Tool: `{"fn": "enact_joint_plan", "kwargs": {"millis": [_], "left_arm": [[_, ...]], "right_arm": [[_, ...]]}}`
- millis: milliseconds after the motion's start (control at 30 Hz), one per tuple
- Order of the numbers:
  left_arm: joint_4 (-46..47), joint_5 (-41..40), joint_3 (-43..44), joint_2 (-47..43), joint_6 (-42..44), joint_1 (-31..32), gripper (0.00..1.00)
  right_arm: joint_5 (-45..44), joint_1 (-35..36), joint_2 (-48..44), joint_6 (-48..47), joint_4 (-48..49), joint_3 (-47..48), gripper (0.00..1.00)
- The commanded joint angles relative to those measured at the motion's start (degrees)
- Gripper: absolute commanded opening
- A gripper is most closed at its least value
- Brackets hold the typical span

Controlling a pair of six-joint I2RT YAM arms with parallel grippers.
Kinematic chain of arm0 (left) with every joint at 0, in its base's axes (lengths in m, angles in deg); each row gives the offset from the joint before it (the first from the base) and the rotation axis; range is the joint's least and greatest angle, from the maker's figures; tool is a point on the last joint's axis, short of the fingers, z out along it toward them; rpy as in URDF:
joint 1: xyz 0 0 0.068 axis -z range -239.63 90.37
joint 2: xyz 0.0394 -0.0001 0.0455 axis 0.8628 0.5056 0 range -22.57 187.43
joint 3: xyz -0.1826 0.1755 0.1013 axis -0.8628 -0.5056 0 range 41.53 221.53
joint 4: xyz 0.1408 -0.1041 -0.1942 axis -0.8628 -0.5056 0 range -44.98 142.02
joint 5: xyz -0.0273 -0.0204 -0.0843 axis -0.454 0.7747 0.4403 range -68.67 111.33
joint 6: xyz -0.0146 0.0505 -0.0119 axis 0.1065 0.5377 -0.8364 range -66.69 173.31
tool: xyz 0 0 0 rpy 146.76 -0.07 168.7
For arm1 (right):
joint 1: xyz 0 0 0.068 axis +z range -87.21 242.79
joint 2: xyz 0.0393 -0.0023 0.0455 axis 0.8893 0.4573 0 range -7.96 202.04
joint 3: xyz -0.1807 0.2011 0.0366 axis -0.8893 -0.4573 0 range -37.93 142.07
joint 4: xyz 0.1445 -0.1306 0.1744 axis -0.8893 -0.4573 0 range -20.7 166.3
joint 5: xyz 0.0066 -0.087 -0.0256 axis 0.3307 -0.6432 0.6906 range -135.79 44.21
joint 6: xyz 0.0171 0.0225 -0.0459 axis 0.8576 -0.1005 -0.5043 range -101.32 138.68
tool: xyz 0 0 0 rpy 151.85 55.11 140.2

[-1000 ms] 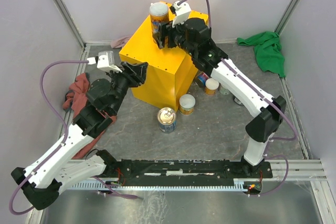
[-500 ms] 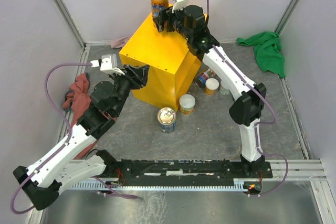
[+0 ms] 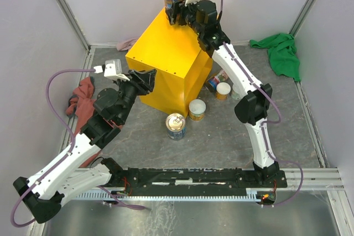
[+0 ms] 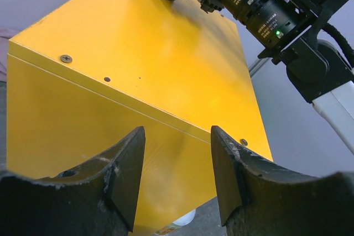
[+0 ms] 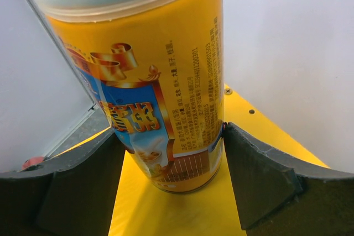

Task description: Place and organize the canned foods onto the counter

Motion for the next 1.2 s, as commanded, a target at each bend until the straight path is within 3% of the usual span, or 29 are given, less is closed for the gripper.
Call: {"fn": "enact_joint_plan", "kwargs": {"millis": [0,267,600,900,1167], "left_arm": [[3.32,-0.79,-0.34,-0.48,2.79,-0.17,0.57],[3.67,-0.38,-0.28,-0.01,2.48,-0.16,0.57],[2.01,-0.28,0.33,-0.59,0.95,-0.17,0.58],[-2.42,-0.26,2.73,-1.52,-0.67,-0.16,0.60],[-5.75,-1.15,3.55,-3.27,-1.90,-0.19,0.62]], "right_arm": [[-1.99,-0.61,3.85,-1.95,-2.80,5.60,0.78],[-2.24,-0.98,3.92,-2.04,-1.84,4.49,0.81],[-1.17,-0.93,-2.34,0.41,-0.16,-2.26,0.97],[-0.51,-0.30,-8.69,0.63,-3.03,-5.80,1.00],[-2.43,1.08,-20.62,0.53,-2.26,-19.43,1.00]]}}
